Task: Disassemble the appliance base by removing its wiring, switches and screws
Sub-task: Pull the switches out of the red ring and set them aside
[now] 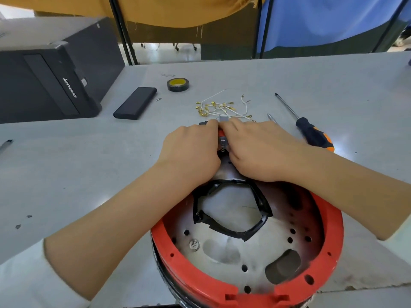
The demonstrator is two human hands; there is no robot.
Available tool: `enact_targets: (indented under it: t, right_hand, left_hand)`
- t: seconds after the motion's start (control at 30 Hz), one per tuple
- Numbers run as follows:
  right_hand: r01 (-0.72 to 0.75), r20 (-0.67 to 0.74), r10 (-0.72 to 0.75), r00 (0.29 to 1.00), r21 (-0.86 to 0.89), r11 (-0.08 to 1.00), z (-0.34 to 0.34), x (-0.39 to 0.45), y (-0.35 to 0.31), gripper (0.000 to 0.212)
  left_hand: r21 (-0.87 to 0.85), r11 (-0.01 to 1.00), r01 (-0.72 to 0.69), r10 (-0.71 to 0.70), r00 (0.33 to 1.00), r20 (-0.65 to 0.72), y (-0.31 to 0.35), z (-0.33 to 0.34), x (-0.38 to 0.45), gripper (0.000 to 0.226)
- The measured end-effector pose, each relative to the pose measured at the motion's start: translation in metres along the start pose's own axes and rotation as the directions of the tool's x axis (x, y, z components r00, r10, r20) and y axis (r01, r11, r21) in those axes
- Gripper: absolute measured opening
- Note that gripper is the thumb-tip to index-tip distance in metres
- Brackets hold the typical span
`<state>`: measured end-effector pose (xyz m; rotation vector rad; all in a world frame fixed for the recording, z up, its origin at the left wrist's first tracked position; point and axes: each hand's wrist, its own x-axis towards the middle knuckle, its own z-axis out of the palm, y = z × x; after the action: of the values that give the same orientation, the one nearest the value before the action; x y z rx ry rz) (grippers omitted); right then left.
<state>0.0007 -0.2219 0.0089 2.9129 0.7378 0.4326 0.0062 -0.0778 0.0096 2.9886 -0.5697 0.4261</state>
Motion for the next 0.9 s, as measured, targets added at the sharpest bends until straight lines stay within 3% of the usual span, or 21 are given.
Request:
enact_targets:
  t: [0.23,0.5,0.9]
  right_hand:
    - [0.007,-0.008,-0.007,1.000,0.008,1.000,0.001,0.002,0.001,0.038]
    - [-0.009,0.003,0.009,1.000,0.087,0.996,-0.001,0.000,0.003,0.041]
    - [-0.018,-0.011,0.019,1.000,0.079,0.997,0.002,0.001,0.002,0.041]
  left_hand:
    - [0.018,1.000,0.021,-0.021,1.000,0.018,0.001,0.001,0.000,0.025]
    - [-0.131,0.991,-0.011,0.021,0.997,0.071,-0.009,0.000,0.002,0.027]
    - [0.033,0.999,0.040,-0.041,0.999,0.030,0.003,0.001,0.003,0.035]
